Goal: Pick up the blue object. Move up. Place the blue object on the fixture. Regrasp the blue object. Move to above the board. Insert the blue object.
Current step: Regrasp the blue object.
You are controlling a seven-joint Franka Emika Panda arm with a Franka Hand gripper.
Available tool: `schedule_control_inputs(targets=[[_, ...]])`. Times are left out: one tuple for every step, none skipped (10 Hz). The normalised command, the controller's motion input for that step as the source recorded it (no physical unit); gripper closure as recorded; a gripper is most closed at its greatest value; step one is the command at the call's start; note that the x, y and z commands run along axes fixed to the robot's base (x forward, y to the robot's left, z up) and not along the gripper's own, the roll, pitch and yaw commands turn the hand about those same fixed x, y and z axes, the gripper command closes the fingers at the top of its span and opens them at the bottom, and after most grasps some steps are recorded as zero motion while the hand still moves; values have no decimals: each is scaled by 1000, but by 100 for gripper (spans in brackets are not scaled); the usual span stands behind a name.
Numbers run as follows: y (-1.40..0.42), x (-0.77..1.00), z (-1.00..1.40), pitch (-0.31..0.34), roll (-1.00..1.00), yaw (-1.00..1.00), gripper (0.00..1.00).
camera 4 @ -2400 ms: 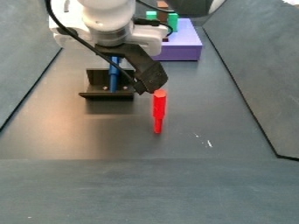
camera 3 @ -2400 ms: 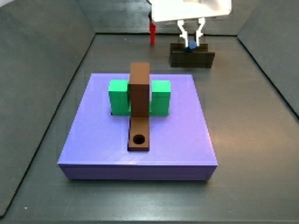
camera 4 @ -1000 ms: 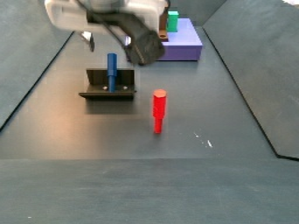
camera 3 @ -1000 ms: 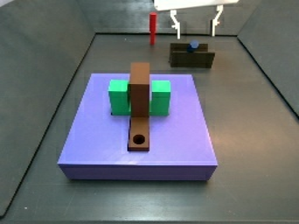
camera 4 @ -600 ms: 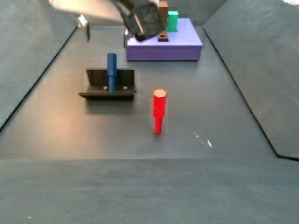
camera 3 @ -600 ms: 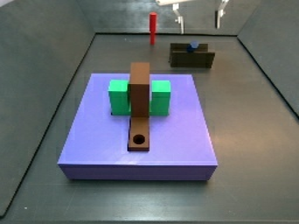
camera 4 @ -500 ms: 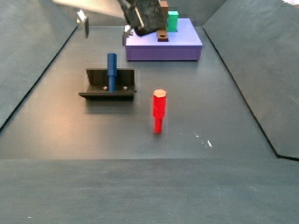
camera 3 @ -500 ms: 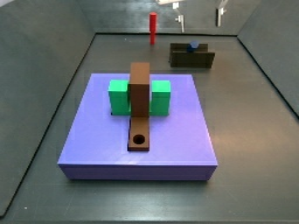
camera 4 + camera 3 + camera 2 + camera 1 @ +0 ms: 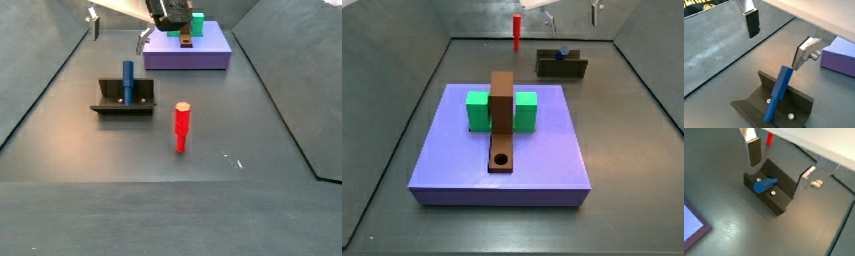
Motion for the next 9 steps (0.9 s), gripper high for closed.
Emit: schedule_control_inputs(targets=[[-51, 49, 20, -120, 1000, 226, 0], [-57, 43, 14, -117, 1000, 226, 0], [-60, 40, 0, -103, 1000, 220, 0], [-51, 40, 0, -100, 1000, 214, 0], [-51, 37, 0, -100, 1000, 217, 0], [-57, 26, 0, -103, 1000, 234, 0], [-49, 17, 0, -91, 1000, 234, 0], [-51, 0, 6, -43, 1000, 229, 0], [0, 106, -54, 0, 837, 166, 0]])
